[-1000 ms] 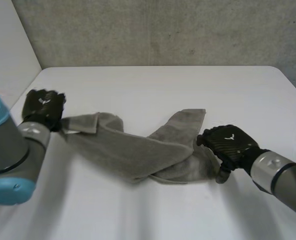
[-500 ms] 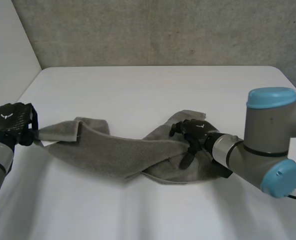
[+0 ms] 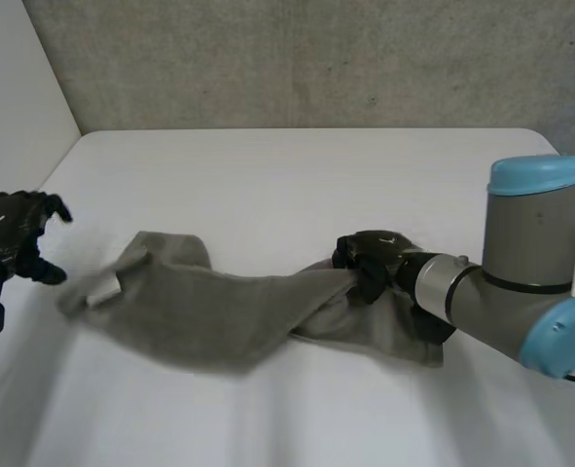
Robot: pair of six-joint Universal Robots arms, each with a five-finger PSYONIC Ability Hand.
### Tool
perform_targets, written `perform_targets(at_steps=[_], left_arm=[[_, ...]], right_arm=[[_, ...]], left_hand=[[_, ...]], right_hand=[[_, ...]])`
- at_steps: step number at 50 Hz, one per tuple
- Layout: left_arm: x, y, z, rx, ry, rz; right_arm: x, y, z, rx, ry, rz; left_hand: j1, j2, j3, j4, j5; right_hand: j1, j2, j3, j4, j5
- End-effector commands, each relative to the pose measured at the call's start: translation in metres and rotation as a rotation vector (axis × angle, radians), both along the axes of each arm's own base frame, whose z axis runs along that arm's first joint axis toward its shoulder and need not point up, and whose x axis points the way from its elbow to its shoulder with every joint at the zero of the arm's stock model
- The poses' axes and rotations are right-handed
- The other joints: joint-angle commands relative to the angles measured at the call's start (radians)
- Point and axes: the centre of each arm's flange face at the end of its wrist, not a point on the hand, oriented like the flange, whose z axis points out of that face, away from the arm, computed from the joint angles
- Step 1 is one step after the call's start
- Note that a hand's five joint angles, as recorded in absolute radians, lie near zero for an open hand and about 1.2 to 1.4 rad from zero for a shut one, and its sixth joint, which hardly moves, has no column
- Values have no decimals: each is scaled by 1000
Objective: Fold the towel.
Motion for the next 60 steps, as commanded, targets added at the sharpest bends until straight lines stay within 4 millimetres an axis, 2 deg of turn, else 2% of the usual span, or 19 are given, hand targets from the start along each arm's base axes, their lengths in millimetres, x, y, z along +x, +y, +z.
perform_targets(at_steps=[1, 3, 9, 11, 13, 18, 29, 38, 43, 45, 46, 47, 54, 55, 56, 57, 58, 59, 60], left_arm=[[-17, -1, 20, -67, -3, -102], [-24, 0, 25, -79, -4, -125], [-53, 6, 34, -112, -2, -226], [-61, 8, 30, -98, -1, -255], [-83, 14, 17, -52, 0, -329], [-104, 18, -1, 30, -9, -378], [-112, -11, -41, 219, -145, -241], [-124, -21, -55, 236, -245, -146], [-128, -24, -60, 236, -258, -139], [-133, -24, -56, 223, -262, -150], [-133, -24, -56, 222, -262, -150], [-134, -25, -54, 212, -264, -150], [-141, -39, -30, 116, -330, -163], [-146, -44, -19, 63, -352, -167], [-153, -53, -1, -15, -351, -168], [-153, -53, 0, -16, -351, -168], [-158, -62, 21, -104, -329, -157], [-165, -73, 45, -218, -278, -137], [-165, -73, 45, -219, -278, -137]], right_arm=[[-10, 26, 15, -188, 161, 139], [-18, 38, 8, -256, 276, 200], [-25, 46, 0, -311, 377, 215], [-25, 52, 1, -352, 383, 220], [-24, 56, 4, -376, 377, 222], [-23, 57, 7, -439, 376, 218], [-26, 62, 0, -438, 400, 237], [-28, 62, -6, -428, 402, 236], [-29, 60, -7, -440, 405, 224], [-30, 58, -7, -443, 407, 218], [-30, 55, -5, -446, 410, 209], [-29, 54, -3, -452, 410, 207], [-18, 31, 22, -552, 415, 205], [-13, 18, 33, -603, 427, 199], [-13, 18, 33, -604, 427, 199], [-7, 4, 46, -670, 434, 183], [-1, -13, 69, -753, 423, 134], [-1, -13, 69, -754, 423, 133], [4, -27, 93, -845, 390, 61]], left_hand=[[-223, -221, -221, -230, -224], [-247, -245, -245, -254, -248], [-244, -242, -243, -251, -245], [-226, -224, -225, -233, -228], [-191, -189, -190, -198, -193], [-156, -154, -155, -163, -157], [-94, -92, -93, -101, -96], [-53, -51, -52, -60, -54], [191, 193, 192, 184, 189], [617, 619, 619, 610, 616], [619, 621, 621, 612, 618], [814, 816, 815, 807, 812], [816, 817, 817, 809, 814], [816, 817, 817, 809, 814], [816, 817, 817, 809, 814], [816, 817, 817, 809, 814], [816, 817, 817, 809, 814], [816, 817, 817, 809, 814], [816, 817, 817, 809, 814]], right_hand=[[88, 93, 86, 69, 84], [88, 93, 86, 69, 84], [88, 93, 86, 69, 84], [88, 93, 86, 69, 84], [88, 93, 86, 69, 84], [88, 93, 86, 69, 84], [88, 93, 86, 69, 84], [88, 93, 86, 69, 84], [88, 93, 86, 69, 84], [88, 93, 86, 69, 84], [88, 93, 86, 69, 84], [88, 93, 86, 69, 84], [88, 93, 86, 69, 84], [88, 93, 86, 69, 84], [88, 93, 86, 69, 84], [88, 93, 86, 69, 84], [88, 93, 86, 69, 84], [88, 93, 86, 69, 84], [88, 93, 86, 69, 84]])
